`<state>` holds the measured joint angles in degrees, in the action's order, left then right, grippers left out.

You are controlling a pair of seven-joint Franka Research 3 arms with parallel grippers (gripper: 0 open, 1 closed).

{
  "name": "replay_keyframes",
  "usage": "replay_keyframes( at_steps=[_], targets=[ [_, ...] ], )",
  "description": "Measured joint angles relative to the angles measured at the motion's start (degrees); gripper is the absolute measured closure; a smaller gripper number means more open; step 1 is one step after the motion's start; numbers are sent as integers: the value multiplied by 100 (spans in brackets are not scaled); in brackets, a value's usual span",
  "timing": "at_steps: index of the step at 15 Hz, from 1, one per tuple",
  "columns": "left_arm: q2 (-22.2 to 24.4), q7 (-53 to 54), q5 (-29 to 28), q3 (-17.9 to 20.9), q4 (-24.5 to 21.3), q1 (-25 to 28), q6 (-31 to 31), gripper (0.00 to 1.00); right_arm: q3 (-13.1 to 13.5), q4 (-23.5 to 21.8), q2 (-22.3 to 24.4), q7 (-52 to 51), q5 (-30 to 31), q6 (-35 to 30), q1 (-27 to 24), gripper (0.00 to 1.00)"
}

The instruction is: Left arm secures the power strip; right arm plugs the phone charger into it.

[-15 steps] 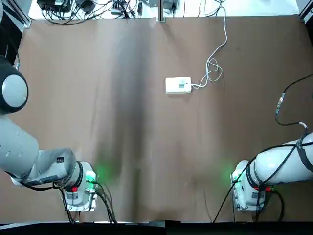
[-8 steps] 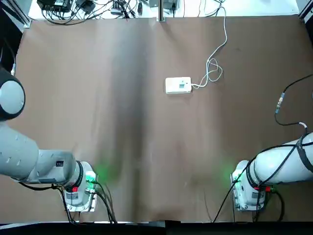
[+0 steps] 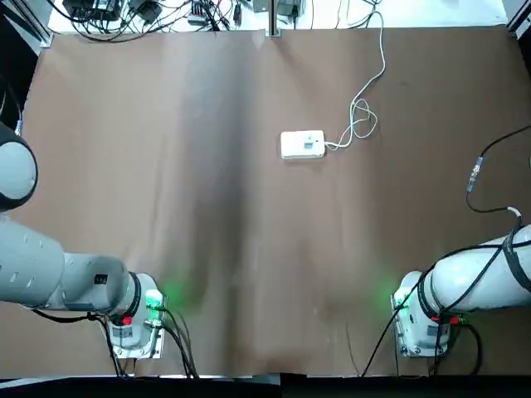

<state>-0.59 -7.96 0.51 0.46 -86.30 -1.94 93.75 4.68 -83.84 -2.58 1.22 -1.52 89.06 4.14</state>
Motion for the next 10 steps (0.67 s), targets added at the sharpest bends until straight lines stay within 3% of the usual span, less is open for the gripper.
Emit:
replay_keyframes(
  at_steps=[10],
  targets=[
    [56, -16, 0, -10, -87, -40, -1, 0, -17, 0, 0, 0, 0, 0, 4, 0]
  ],
)
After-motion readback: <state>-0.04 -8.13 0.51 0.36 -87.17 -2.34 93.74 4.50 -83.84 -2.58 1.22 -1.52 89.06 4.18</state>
